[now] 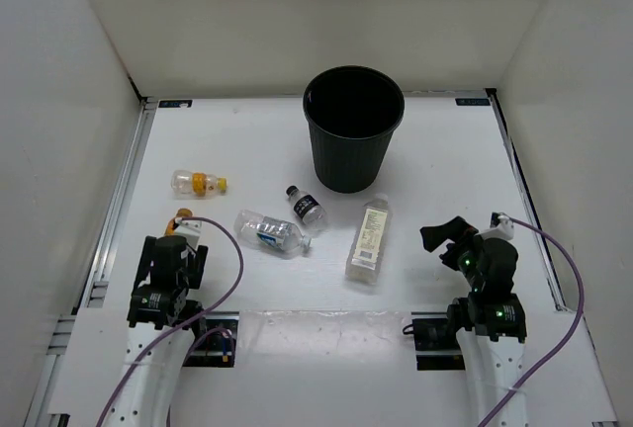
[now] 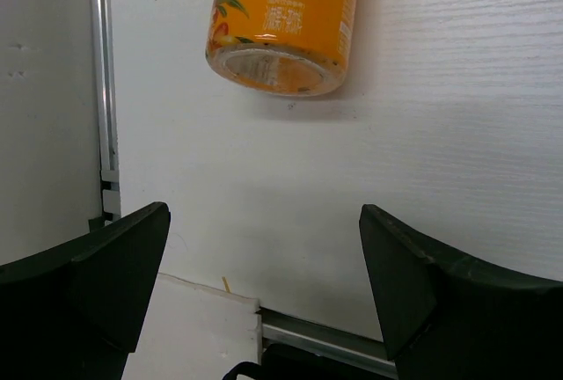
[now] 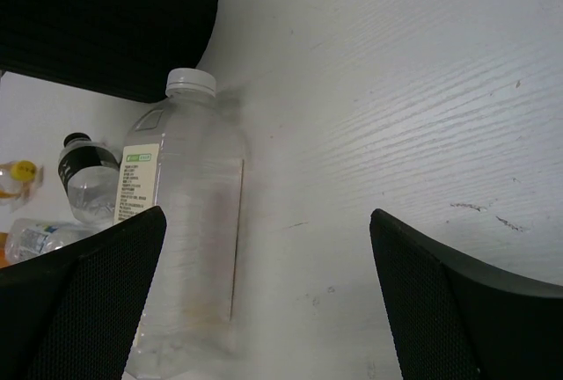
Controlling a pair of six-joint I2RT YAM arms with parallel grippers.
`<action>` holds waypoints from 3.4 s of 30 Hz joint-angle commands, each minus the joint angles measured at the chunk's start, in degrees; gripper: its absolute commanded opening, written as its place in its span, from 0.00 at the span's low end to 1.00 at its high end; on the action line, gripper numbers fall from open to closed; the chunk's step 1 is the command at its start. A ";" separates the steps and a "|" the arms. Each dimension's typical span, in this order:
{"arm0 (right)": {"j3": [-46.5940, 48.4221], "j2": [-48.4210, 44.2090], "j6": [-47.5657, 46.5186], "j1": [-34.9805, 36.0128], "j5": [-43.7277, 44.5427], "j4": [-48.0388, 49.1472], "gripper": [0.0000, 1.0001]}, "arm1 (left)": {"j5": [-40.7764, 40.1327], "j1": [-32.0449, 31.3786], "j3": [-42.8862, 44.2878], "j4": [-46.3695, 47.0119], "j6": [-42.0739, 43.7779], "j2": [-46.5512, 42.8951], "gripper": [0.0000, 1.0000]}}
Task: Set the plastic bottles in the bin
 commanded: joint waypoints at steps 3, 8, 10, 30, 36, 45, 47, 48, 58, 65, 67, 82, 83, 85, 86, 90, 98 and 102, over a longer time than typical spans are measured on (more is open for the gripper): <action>0.45 1.86 -0.35 0.12 -0.20 1.07 1.00 | -7.87 0.42 0.42 0.69 -5.18 0.70 1.00; 1.15 4.75 -0.35 0.12 -0.20 1.07 1.00 | -21.77 0.42 4.82 1.84 -7.59 3.51 1.00; 1.85 5.63 -0.96 0.12 -0.20 1.07 1.00 | -16.53 0.42 5.34 -0.42 0.28 3.52 0.92; 30.15 40.00 -8.52 0.65 2.64 -5.09 1.00 | 15.30 0.42 38.21 8.51 41.61 57.21 1.00; 29.54 40.53 -10.45 0.65 -2.04 -2.27 1.00 | 17.87 0.42 51.55 10.19 52.10 74.48 1.00; 27.52 43.60 -11.77 1.17 -3.72 -1.03 1.00 | 11.62 1.56 60.28 9.67 57.46 91.58 1.00; 28.22 44.14 -11.77 1.17 -3.10 -1.03 1.00 | 14.32 2.09 60.28 8.97 57.99 91.59 1.00; 28.74 44.75 -11.25 1.17 -3.10 -0.51 1.00 | 15.04 2.09 60.28 8.44 58.69 91.59 1.00; 30.32 47.30 -11.25 2.32 -3.63 0.64 1.00 | 15.65 4.63 75.18 1.58 52.04 101.60 1.00; 30.33 49.23 -10.72 7.66 -0.20 0.11 1.00 | 18.92 5.26 78.03 6.06 50.00 101.16 1.00; 30.33 49.76 -10.72 9.25 1.72 0.11 1.00 | 17.86 5.26 80.39 6.06 49.47 102.12 1.00; 33.05 56.18 -9.49 18.66 9.64 1.16 1.00 | 11.80 5.96 101.49 12.48 56.14 116.61 1.00; 33.05 56.18 -9.49 18.66 10.17 1.16 1.00 | 12.41 5.96 102.72 13.00 57.19 117.59 1.00; 32.53 56.18 -9.49 18.06 10.78 1.16 1.00 | 12.41 5.96 106.15 13.61 60.88 120.66 1.00; 32.53 56.18 -9.49 18.05 10.79 1.16 1.00 | 13.54 5.96 107.20 13.62 62.11 121.72 1.00; 32.00 56.79 -8.96 16.03 10.27 1.16 1.00 | 20.13 6.48 110.63 19.84 70.45 125.42 1.00; 32.00 58.54 -8.43 15.50 10.26 1.16 1.00 | 30.79 9.56 115.47 24.43 79.96 132.97 1.00; 33.14 60.65 -8.96 14.97 10.26 0.55 1.00 | 30.17 10.09 117.75 26.72 79.97 136.58 1.00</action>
